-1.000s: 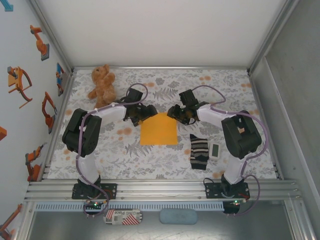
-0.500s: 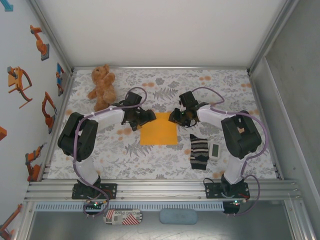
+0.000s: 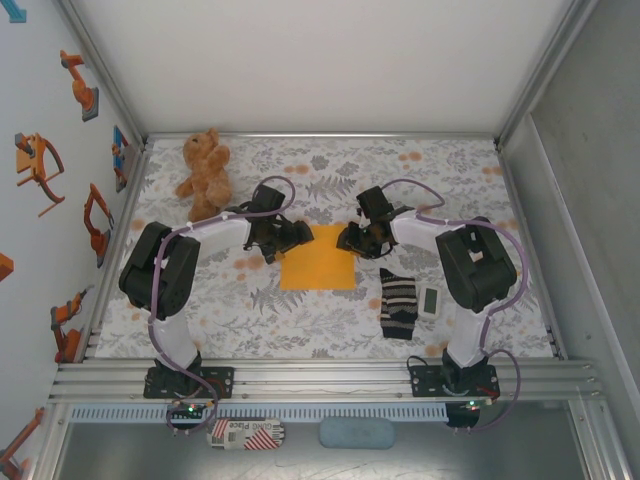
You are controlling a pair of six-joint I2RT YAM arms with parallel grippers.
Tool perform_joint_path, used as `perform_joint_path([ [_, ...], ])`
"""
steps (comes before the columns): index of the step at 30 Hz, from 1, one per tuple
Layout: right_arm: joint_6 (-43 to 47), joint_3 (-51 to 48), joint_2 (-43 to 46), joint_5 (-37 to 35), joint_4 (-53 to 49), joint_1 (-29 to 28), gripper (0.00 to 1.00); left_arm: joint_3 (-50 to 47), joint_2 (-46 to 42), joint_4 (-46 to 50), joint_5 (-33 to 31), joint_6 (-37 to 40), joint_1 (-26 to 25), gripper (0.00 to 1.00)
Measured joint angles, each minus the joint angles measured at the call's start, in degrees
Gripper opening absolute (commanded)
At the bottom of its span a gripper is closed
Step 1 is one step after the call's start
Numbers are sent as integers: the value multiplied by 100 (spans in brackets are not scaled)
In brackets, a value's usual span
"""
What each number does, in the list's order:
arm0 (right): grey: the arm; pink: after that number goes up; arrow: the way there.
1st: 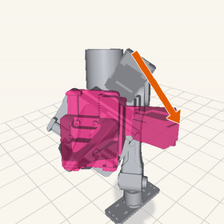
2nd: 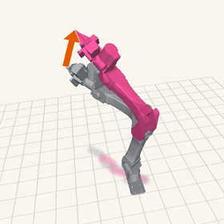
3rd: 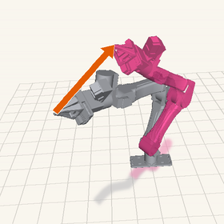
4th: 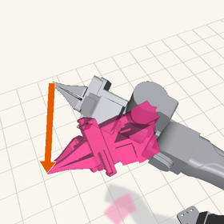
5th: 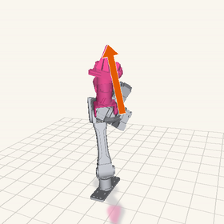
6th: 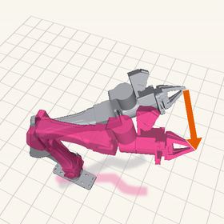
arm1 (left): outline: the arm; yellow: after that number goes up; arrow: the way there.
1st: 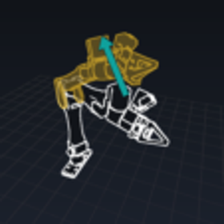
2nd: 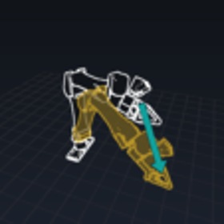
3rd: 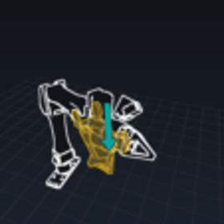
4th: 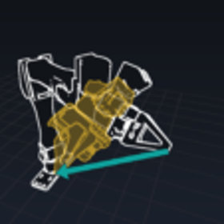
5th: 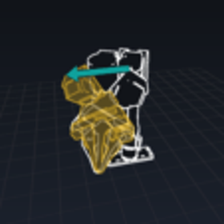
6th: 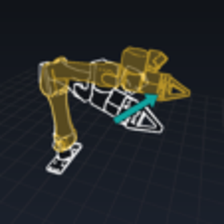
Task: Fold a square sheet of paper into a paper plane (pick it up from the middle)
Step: First fold in half a square sheet of paper at the center of the table.
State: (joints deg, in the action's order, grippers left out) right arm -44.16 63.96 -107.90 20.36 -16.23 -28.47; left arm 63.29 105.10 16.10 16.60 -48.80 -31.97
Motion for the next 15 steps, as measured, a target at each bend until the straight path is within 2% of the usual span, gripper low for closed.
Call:
perform_joint_path([
  [15, 33, 2, -22, 0, 2, 0, 40, 2, 42, -133, 57, 4, 2, 88],
])
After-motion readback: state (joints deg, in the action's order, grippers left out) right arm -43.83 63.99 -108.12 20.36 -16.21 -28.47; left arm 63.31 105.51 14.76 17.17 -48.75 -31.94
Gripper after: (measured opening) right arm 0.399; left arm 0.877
